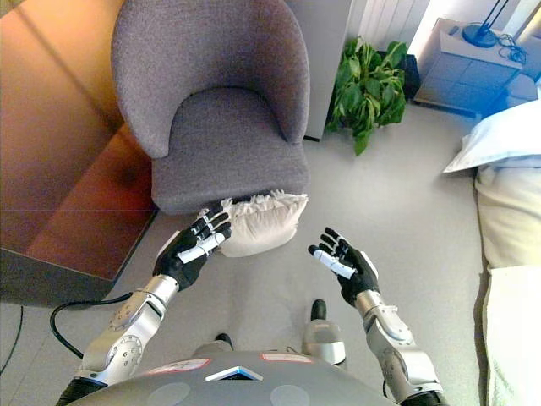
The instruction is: Pick up the pillow and put it on the sofa.
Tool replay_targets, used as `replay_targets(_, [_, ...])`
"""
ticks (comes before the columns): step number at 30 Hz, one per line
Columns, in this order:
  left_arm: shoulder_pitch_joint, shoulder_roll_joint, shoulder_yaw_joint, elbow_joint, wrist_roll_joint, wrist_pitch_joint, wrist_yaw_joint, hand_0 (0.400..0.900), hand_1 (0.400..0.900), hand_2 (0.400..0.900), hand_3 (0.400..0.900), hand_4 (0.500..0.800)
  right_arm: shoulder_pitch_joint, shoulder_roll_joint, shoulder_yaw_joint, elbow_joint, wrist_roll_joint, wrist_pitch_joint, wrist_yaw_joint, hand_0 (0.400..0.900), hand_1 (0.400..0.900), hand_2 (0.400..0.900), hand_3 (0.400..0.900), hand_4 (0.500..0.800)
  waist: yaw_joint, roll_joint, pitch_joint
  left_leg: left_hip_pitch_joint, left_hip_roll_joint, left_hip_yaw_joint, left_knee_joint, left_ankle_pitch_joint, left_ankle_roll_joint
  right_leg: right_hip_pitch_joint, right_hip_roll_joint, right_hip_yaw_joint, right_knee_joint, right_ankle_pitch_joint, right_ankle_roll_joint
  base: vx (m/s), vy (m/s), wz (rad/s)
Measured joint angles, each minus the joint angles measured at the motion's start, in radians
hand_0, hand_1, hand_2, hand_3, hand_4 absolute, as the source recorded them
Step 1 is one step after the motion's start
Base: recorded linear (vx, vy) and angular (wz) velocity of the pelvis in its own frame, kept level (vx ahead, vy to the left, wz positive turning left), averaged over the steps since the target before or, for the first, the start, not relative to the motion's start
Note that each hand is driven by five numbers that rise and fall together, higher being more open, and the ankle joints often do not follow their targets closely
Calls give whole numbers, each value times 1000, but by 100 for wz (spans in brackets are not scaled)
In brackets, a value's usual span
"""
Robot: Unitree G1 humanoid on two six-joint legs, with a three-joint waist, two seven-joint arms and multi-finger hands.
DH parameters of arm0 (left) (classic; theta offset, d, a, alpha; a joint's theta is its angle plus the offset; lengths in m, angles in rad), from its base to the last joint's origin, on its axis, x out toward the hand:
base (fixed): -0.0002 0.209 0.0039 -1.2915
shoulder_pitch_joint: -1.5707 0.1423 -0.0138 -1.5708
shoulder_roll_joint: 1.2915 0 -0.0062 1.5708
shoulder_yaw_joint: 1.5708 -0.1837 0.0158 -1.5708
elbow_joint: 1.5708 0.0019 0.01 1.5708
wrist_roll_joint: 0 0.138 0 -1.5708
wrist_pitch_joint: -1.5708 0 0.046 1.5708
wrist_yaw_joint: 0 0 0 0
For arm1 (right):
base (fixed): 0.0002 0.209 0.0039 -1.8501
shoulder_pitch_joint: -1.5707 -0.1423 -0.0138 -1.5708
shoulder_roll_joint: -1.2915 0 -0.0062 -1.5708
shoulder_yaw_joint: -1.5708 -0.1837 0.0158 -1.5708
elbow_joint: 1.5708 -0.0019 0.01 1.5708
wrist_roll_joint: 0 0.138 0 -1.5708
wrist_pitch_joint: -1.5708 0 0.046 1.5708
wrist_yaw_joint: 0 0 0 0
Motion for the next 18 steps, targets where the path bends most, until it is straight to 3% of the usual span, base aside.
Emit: replay_targets(18, [10,1,0,1,34,0,11,900,900,900,900,800,-2,0,-23,0,-61,0,-41,900,900,900,900,800,0,0,0,-2,0,-1,0,0,0,2,-2,-6,0,-1,2,-1,-1,1])
